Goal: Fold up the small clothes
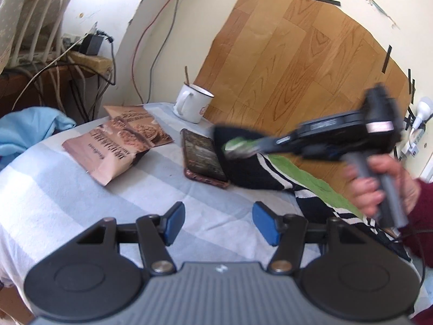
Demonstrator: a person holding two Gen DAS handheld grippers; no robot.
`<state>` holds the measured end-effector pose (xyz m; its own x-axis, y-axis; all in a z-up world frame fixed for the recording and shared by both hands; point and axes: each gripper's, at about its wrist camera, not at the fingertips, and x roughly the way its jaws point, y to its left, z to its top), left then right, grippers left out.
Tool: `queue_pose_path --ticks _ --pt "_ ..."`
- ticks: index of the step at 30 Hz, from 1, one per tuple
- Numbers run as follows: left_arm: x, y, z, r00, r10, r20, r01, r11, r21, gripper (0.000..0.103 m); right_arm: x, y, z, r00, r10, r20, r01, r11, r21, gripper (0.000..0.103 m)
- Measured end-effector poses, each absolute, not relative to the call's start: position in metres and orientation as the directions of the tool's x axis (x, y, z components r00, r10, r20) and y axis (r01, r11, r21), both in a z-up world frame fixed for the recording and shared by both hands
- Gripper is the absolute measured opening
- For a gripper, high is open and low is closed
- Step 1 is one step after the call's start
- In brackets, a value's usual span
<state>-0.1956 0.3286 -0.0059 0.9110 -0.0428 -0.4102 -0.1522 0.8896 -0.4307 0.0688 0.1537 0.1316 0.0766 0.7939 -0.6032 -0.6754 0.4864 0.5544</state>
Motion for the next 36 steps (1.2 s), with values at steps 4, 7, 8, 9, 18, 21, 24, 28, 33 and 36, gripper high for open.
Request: queue_pose_path --ticks 4,7,8,9,18,21,24,28,33,36 --pt "-0.173 0.309 0.005 0.908 -0.076 -0.411 -0.102 0.912 -0.396 0.058 0.101 0.068 0.171 0.319 0.686 -0.654 -0.707 0.632 0.318 0.007" --pt "-0.140 0.285 0.019 0.905 -0.118 -0.408 -0.039 0.933 -0.357 0.058 0.121 0.008 0.185 0.522 0.538 -0.662 -0.679 0.732 0.058 0.007" --pt "-0.127 0.275 0.024 0.904 -0.131 -0.406 -0.019 0.938 -0.345 0.058 0.127 -0.011 0.187 0.573 0.492 -0.655 -0.657 0.754 -0.009 0.007" --pt "-0.113 0.265 0.029 0.904 -0.144 -0.404 0.002 0.943 -0.332 0.058 0.133 -0.030 0.188 0.617 0.452 -0.645 -0.632 0.773 -0.063 0.007" --pt "0.057 0.191 0.044 0.854 -0.253 -0.454 0.094 0.934 -0.343 0.061 0.195 -0.153 0.130 0.760 0.173 -0.626 -0.441 0.846 -0.301 0.007" --pt "0.120 0.165 0.020 0.800 -0.224 -0.556 0.046 0.948 -0.316 0.066 0.214 -0.169 0.096 0.715 0.183 -0.675 -0.429 0.877 -0.216 0.007" --pt "0.165 0.143 -0.010 0.739 -0.186 -0.648 0.009 0.964 -0.266 0.065 0.222 -0.175 0.071 0.678 0.217 -0.702 -0.442 0.883 -0.155 0.007" --pt "0.182 0.127 -0.029 0.718 -0.181 -0.672 0.009 0.968 -0.251 0.018 0.218 -0.172 0.060 0.654 0.266 -0.709 -0.446 0.892 -0.077 0.007" --pt "0.153 0.165 -0.010 0.826 -0.146 -0.545 -0.051 0.943 -0.329 0.010 0.205 -0.180 0.078 0.656 0.410 -0.634 -0.435 0.892 0.126 0.007" --pt "0.154 0.185 -0.012 0.825 -0.121 -0.552 -0.106 0.926 -0.361 0.011 0.202 -0.172 0.079 0.657 0.466 -0.593 -0.440 0.876 0.200 0.007"
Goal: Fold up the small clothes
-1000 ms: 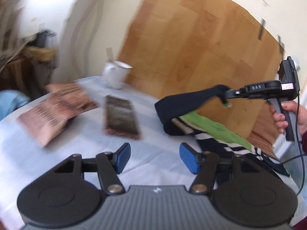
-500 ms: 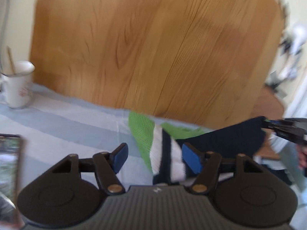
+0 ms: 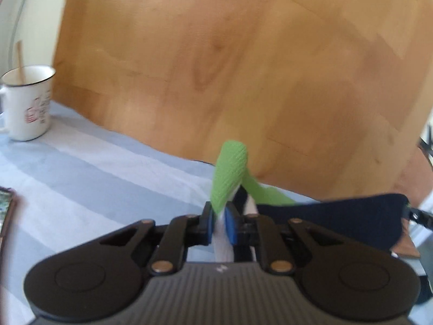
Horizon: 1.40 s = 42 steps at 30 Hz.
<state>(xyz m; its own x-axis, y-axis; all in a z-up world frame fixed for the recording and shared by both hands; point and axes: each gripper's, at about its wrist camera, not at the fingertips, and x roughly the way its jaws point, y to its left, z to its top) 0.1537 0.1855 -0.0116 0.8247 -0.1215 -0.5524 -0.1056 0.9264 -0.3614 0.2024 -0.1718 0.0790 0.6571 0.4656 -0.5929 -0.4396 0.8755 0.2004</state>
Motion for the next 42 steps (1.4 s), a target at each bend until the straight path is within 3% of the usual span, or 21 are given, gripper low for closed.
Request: queue_pose_path --ticks 3,5,6,7,10,12,14,15,16,20,23,24,25,30,33,37,42 --pt "0.162 0.185 -0.031 0.767 -0.028 -0.641 -0.203 0.937 -0.284 0.014 0.216 -0.150 0.043 0.568 0.391 -0.724 -0.428 0.892 0.145 0.012" --pt "0.156 0.187 -0.033 0.757 -0.054 -0.651 -0.198 0.931 -0.307 0.019 0.219 -0.145 0.022 0.524 0.306 -0.794 -0.412 0.908 0.078 0.012" --pt "0.150 0.188 -0.030 0.765 -0.079 -0.640 -0.181 0.926 -0.331 0.030 0.216 -0.150 0.020 0.532 0.289 -0.796 -0.391 0.918 0.072 0.013" --pt "0.141 0.188 -0.025 0.774 -0.098 -0.625 -0.163 0.924 -0.346 0.051 0.214 -0.158 0.022 0.539 0.292 -0.790 -0.365 0.926 0.093 0.013" --pt "0.117 0.175 -0.014 0.801 -0.116 -0.587 -0.101 0.941 -0.324 0.083 0.205 -0.177 0.036 0.569 0.313 -0.760 -0.288 0.942 0.173 0.016" --pt "0.107 0.161 -0.011 0.804 -0.124 -0.582 -0.055 0.958 -0.280 0.084 0.198 -0.182 0.043 0.573 0.338 -0.747 -0.279 0.937 0.210 0.016" --pt "0.105 0.141 -0.015 0.787 -0.069 -0.613 -0.049 0.984 -0.173 0.071 0.187 -0.183 0.048 0.567 0.363 -0.739 -0.277 0.929 0.244 0.016" --pt "0.106 0.131 -0.020 0.767 -0.022 -0.641 -0.058 0.993 -0.103 0.039 0.178 -0.185 0.051 0.563 0.377 -0.736 -0.278 0.925 0.261 0.016" --pt "0.110 0.125 -0.029 0.738 0.011 -0.675 -0.060 0.997 -0.050 0.019 0.172 -0.187 0.052 0.555 0.389 -0.735 -0.280 0.920 0.275 0.016" --pt "0.102 0.132 -0.025 0.745 0.038 -0.666 -0.115 0.991 -0.073 0.017 0.131 -0.204 0.056 0.523 0.414 -0.745 -0.280 0.909 0.308 0.016" --pt "0.080 0.136 -0.007 0.754 0.083 -0.652 -0.170 0.983 -0.071 0.028 0.090 -0.224 0.066 0.537 0.424 -0.729 -0.289 0.905 0.313 0.016" --pt "0.067 0.138 -0.003 0.761 0.042 -0.647 -0.141 0.985 -0.102 0.044 0.076 -0.231 0.068 0.544 0.428 -0.722 -0.290 0.903 0.316 0.016" --pt "0.052 0.139 0.001 0.768 -0.001 -0.640 -0.112 0.984 -0.136 0.051 0.063 -0.239 0.070 0.554 0.427 -0.715 -0.288 0.904 0.317 0.017" --pt "-0.036 0.143 -0.002 0.715 -0.227 -0.662 0.042 0.958 -0.283 0.059 0.002 -0.272 0.069 0.599 0.404 -0.691 -0.245 0.914 0.322 0.025" --pt "-0.081 0.145 -0.014 0.657 -0.301 -0.691 0.078 0.939 -0.335 0.064 -0.024 -0.286 0.067 0.631 0.380 -0.677 -0.201 0.922 0.330 0.026" --pt "-0.122 0.144 -0.022 0.607 -0.396 -0.689 0.082 0.893 -0.441 0.082 -0.042 -0.297 0.062 0.649 0.384 -0.657 -0.156 0.912 0.378 0.027" --pt "-0.128 0.138 -0.036 0.587 -0.447 -0.675 0.057 0.855 -0.516 0.081 -0.068 -0.308 0.057 0.643 0.395 -0.656 -0.132 0.901 0.413 0.038"
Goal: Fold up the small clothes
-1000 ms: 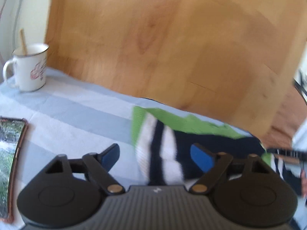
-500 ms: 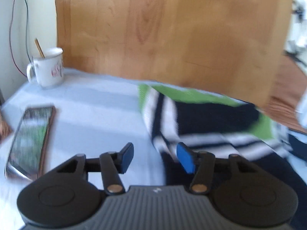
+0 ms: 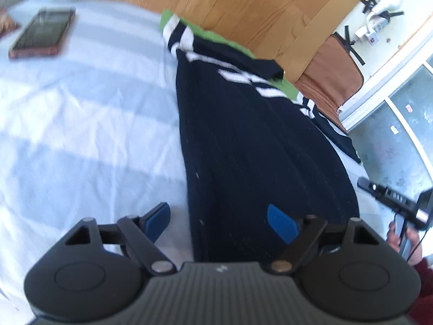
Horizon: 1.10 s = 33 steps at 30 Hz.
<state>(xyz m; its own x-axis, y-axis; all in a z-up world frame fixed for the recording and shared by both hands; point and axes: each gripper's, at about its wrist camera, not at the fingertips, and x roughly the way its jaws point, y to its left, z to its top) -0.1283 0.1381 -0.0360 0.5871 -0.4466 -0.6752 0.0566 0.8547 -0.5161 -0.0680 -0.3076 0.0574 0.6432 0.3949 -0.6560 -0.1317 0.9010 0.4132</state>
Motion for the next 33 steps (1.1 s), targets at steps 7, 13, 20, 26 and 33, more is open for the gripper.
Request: queue_pose_path --ticks 7,13,20,26,33 --pt "-0.126 0.133 -0.036 0.560 -0.410 -0.720 0.038 0.881 -0.472 0.009 -0.101 -0.312 0.039 0.585 0.427 -0.689 -0.102 0.882 0.461 0.051" --pt "-0.142 0.156 -0.009 0.612 -0.369 -0.700 0.038 0.897 -0.440 0.009 -0.112 -0.293 0.046 0.554 0.495 -0.669 -0.164 0.853 0.495 0.010" --pt "-0.162 0.170 0.006 0.608 -0.282 -0.742 0.017 0.939 -0.343 0.008 -0.133 -0.274 0.076 0.476 0.545 -0.690 -0.269 0.837 0.476 0.010" --pt "-0.154 0.172 -0.020 0.556 -0.249 -0.793 -0.015 0.951 -0.309 0.013 -0.111 -0.288 0.030 0.430 0.549 -0.717 -0.111 0.820 0.561 0.016" --pt "-0.146 0.181 0.021 0.720 -0.226 -0.656 0.024 0.953 -0.301 0.014 -0.085 -0.344 0.042 0.640 0.457 -0.618 0.079 0.761 0.644 0.023"
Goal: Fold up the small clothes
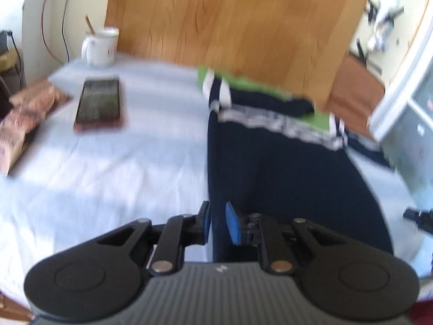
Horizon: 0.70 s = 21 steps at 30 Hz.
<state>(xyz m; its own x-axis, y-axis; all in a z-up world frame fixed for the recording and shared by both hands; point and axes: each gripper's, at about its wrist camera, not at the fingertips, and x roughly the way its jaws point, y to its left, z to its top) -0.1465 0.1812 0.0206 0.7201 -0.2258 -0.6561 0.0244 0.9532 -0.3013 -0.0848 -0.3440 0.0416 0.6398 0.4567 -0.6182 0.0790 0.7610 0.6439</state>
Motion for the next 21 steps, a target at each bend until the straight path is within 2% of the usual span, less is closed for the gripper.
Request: queue_pose_path --ticks 2,4,5,8,10,12,13,15,18,21 --pt "-0.131 0.174 0.025 0.746 -0.263 -0.611 0.049 0.938 -0.343 0.016 -0.074 -0.342 0.040 0.652 0.457 -0.606 0.089 0.747 0.659 0.023" --pt "-0.109 0.156 0.025 0.765 -0.293 -0.573 0.073 0.924 -0.375 0.026 -0.053 -0.333 0.035 0.647 0.493 -0.581 0.076 0.717 0.693 0.023" --pt "-0.095 0.143 0.025 0.771 -0.299 -0.562 0.079 0.921 -0.381 0.028 -0.042 -0.327 0.032 0.642 0.518 -0.565 0.075 0.691 0.719 0.023" --pt "-0.048 0.114 0.020 0.773 -0.322 -0.547 0.109 0.916 -0.385 0.029 0.002 -0.306 0.021 0.627 0.592 -0.507 0.078 0.600 0.796 0.023" --pt "-0.014 0.095 0.018 0.778 -0.318 -0.542 0.117 0.921 -0.372 0.030 0.030 -0.290 0.014 0.634 0.610 -0.476 0.104 0.543 0.833 0.027" --pt "0.018 0.082 0.016 0.806 -0.286 -0.518 0.114 0.934 -0.338 0.036 0.057 -0.276 0.006 0.649 0.610 -0.454 0.149 0.484 0.862 0.038" --pt "0.032 0.077 0.014 0.824 -0.258 -0.505 0.099 0.942 -0.321 0.041 0.067 -0.270 0.006 0.654 0.605 -0.453 0.172 0.465 0.869 0.040" --pt "0.064 0.077 0.007 0.842 -0.206 -0.498 0.054 0.952 -0.303 0.042 0.091 -0.254 0.000 0.652 0.603 -0.459 0.198 0.450 0.871 0.041" --pt "0.100 0.092 -0.012 0.832 -0.186 -0.523 -0.014 0.934 -0.356 0.042 0.118 -0.235 -0.007 0.626 0.609 -0.487 0.232 0.450 0.862 0.046" --pt "0.117 0.109 -0.035 0.792 -0.205 -0.575 -0.062 0.910 -0.409 0.037 0.145 -0.221 -0.015 0.584 0.591 -0.556 0.279 0.496 0.822 0.048"
